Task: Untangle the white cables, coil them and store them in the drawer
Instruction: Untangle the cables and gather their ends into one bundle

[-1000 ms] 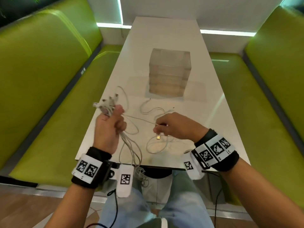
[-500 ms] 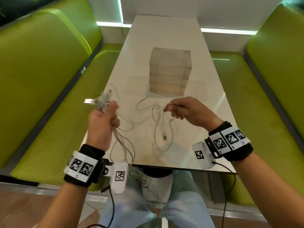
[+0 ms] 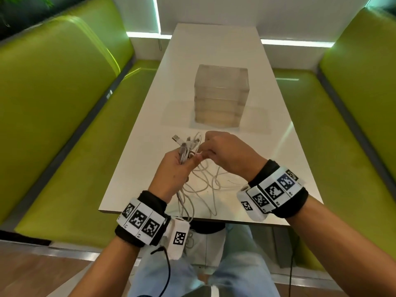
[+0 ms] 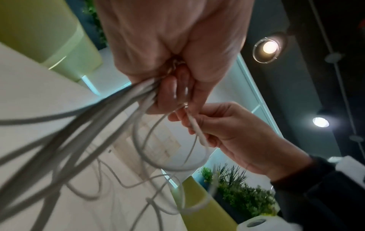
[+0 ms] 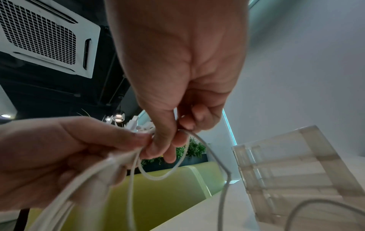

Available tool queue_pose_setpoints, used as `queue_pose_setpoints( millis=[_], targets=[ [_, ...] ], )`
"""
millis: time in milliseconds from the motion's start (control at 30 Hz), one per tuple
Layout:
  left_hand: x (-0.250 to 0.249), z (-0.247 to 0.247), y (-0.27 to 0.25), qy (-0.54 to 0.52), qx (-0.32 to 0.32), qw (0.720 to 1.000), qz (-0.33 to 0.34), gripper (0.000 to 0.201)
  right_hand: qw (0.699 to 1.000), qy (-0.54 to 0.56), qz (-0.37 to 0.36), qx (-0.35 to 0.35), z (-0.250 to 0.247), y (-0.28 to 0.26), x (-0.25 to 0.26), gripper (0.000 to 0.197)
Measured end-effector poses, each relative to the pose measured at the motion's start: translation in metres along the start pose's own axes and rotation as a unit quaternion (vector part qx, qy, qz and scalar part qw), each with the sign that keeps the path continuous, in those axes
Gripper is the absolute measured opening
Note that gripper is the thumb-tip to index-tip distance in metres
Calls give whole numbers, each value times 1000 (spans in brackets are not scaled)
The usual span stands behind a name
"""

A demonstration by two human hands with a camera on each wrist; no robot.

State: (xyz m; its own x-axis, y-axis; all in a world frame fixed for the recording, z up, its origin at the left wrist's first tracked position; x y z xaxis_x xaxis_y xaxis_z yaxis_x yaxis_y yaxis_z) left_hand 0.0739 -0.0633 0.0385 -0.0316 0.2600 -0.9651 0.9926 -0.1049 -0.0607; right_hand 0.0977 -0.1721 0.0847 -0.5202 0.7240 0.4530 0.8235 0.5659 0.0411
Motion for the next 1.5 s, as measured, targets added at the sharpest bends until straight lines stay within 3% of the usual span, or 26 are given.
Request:
queue_pose_setpoints(
  millis=[133,300,433,567,700,800,900,967,1033,1133,1200,1300,1400,1500],
  targets=[
    [-7,-14,4,65,-60,996,15,21,999,24,6,-35,-6,4,-13,14],
    [-13,-32,-5,23,-109,993,34,27,995,17,102,-2,-4,3,-57,28],
    [-4,-52,-4,-76,-151,985,27,29,985,-3,171,33,7,-5,-90,24],
    [0,-76,-6,-106,-186,976,33,33,978,36,199,-39,-10,-19,-112,21],
    [3,-88,-8,-165,-215,962,35,25,975,43,211,-60,-17,-29,-129,17],
    [1,-84,-8,-157,-168,973,34,26,963,183,189,-58,-20,-35,-112,18],
    [-4,-59,-10,-93,-70,993,18,29,940,326,103,-14,-14,-40,-61,14],
    [-8,-39,-15,-33,-2,999,15,31,918,392,64,19,-7,-44,-30,29],
    [-9,-22,-21,-7,69,998,6,37,903,423,49,46,-3,-45,-11,49],
    [-6,-3,-28,11,164,986,-10,28,911,404,34,78,2,-43,4,39],
    [-4,-1,-30,11,179,984,-16,21,907,411,46,81,6,-44,6,27],
    [-5,-5,-29,-18,145,989,-1,12,908,408,71,61,13,-46,3,10],
    [-6,-8,-28,-55,116,992,20,19,897,430,98,44,23,-47,3,8],
    [-1,-3,-28,-114,135,984,5,13,873,475,109,7,31,-44,2,9]
  ],
)
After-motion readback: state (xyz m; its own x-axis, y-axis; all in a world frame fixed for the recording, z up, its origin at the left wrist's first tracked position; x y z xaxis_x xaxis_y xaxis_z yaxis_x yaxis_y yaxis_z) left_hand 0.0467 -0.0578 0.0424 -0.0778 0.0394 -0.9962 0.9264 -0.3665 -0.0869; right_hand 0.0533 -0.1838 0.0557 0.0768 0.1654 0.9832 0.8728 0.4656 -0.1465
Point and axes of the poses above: each hand's wrist, its own y-axis towards the middle knuckle, its own z-axis out of the palm, x = y × z, the point moved 7 cm from there along y, towards the middle knuckle, and after that the axes turned 7 degrees about y, right-handed, at the moved point
